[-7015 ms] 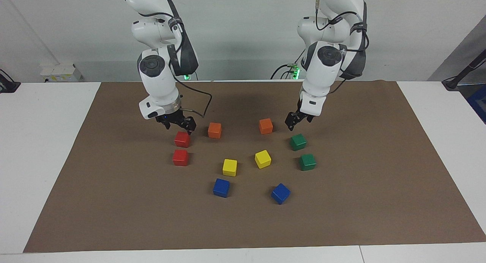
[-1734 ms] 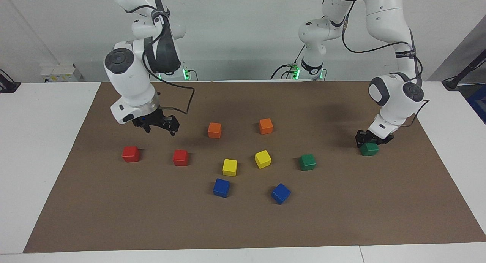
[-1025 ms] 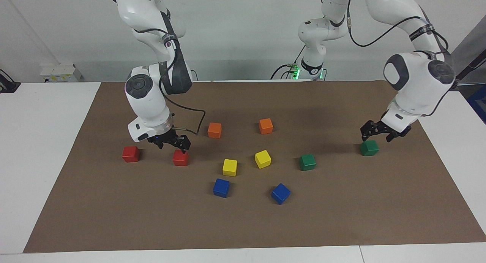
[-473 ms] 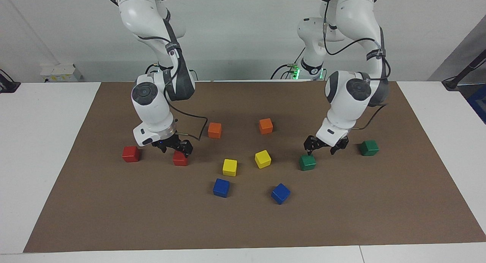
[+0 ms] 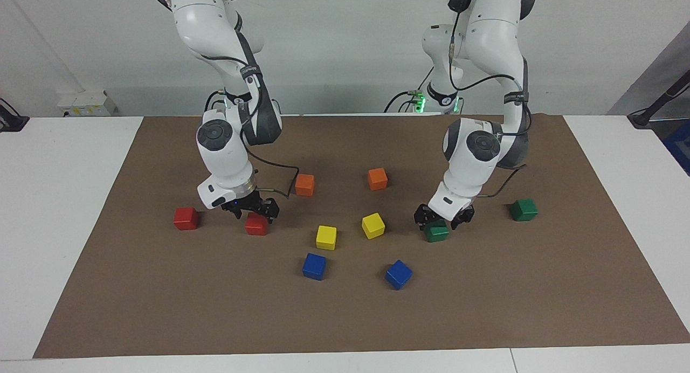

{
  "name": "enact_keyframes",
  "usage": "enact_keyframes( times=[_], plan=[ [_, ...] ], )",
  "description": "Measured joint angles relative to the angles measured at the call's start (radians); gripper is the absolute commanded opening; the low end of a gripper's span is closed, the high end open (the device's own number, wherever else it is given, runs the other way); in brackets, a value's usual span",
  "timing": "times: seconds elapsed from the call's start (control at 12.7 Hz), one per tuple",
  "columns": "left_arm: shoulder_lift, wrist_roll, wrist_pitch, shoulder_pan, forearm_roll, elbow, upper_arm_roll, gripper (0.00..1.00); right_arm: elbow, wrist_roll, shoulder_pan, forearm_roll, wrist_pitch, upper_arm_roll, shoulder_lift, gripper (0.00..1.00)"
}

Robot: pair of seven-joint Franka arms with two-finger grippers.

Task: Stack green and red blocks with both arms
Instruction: 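Grasp the second red block with the right gripper while the left gripper grasps green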

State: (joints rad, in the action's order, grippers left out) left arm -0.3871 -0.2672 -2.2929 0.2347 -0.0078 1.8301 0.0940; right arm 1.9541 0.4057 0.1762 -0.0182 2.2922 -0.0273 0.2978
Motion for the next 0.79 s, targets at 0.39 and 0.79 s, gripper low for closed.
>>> enact_keyframes(
  times=[0.39,0.79],
  plan=[
    [-0.020,-0.001,-0.043,0.003,0.000,0.014,-0.002,1.00,0.042,-0.011,0.001,0.000,0.046,0.001,0.000,1.00],
    [-0.023,-0.005,-0.094,0.014,0.000,0.060,-0.002,0.44,0.089,-0.031,0.000,0.000,0.094,0.002,0.001,0.00]
  ],
)
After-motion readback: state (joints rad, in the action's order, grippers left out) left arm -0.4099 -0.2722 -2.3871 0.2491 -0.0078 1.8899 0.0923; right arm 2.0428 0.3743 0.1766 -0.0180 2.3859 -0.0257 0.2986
